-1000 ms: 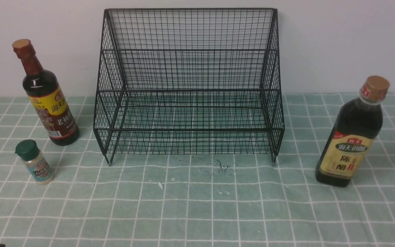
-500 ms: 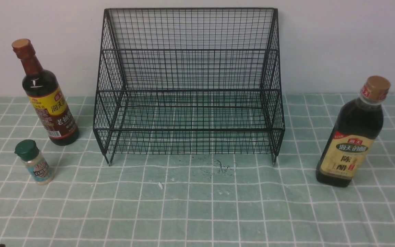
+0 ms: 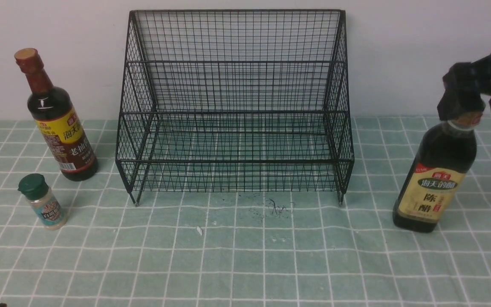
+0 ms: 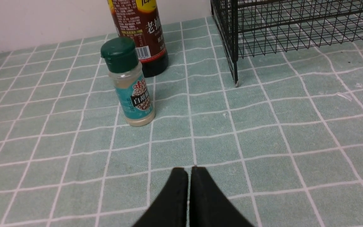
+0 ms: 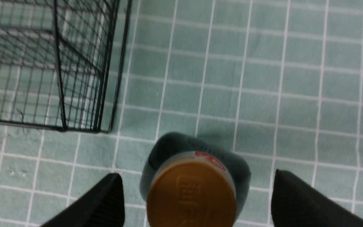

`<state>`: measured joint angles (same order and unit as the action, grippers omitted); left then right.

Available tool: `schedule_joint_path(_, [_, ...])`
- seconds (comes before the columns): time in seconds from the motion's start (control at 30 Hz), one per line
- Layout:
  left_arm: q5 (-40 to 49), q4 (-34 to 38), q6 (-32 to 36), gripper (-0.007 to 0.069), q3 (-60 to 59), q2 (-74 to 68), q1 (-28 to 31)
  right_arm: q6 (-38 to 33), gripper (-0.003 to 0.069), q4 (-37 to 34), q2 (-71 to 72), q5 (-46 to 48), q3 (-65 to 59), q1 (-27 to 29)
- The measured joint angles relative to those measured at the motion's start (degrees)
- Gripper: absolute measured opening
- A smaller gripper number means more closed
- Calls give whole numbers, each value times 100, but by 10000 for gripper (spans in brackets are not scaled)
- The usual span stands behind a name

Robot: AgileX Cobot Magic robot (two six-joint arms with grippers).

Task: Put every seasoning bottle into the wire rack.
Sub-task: Use the right arm to grab the condiment bottle closest to it, then use the right arm to put the condiment bottle back on the shelf

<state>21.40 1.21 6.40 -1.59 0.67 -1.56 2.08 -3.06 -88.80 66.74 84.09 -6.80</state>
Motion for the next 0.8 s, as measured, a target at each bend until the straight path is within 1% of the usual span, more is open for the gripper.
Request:
schedule_joint_path(0.07, [0, 0, 0, -6, 0, 0, 0, 2, 545, 11, -54, -34, 5, 0])
schedule_joint_path(0.1, [0, 0, 0, -6, 0, 0, 0, 13, 494, 1, -116, -99, 10, 0])
schedule_joint_path(0.13, [0, 0, 0, -6, 0, 0, 0, 13, 468, -27, -125, -104, 12, 0])
schedule_joint_path(0.17, [0, 0, 0, -6, 0, 0, 0, 13, 403, -86, -147, -104, 12, 0])
schedule_joint_path(0.2, [0, 0, 0, -6, 0, 0, 0, 13, 391, -97, -147, -98, 12, 0])
schedule_joint_path(0.23, [0, 0, 0, -6, 0, 0, 0, -32, 324, -146, -155, -92, 12, 0])
schedule_joint_path(0.3, [0, 0, 0, -6, 0, 0, 0, -137, 334, -151, -155, -85, 12, 0])
schedule_joint_path(0.37, [0, 0, 0, -6, 0, 0, 0, -411, 335, -195, -149, -41, 42, 0])
schedule_joint_path(0.53, [0, 0, 0, -6, 0, 0, 0, -542, 335, -213, -7, 307, 498, -10])
schedule_joint_path(0.6, [0, 0, 0, -6, 0, 0, 0, -607, 335, -203, 164, 505, 990, -10])
schedule_joint_path(0.63, [0, 0, 0, -6, 0, 0, 0, -617, 335, -203, 182, 523, 1040, -10])
schedule_joint_path(0.67, [0, 0, 0, -6, 0, 0, 0, -662, 335, -208, 318, 677, 1533, -10])
schedule_joint_path(0.7, [0, 0, 0, -6, 0, 0, 0, -673, 335, -214, 339, 703, 1645, -10])
schedule_joint_path(0.73, [0, 0, 0, -6, 0, 0, 0, -707, 335, -249, 394, 759, 2028, -10])
schedule_joint_path(0.77, [0, 0, 0, -6, 0, 0, 0, -706, 335, -270, 401, 766, 2081, -10])
schedule_joint_path(0.8, [0, 0, 0, -6, 0, 0, 0, -733, 335, -392, 415, 772, 2468, -10])
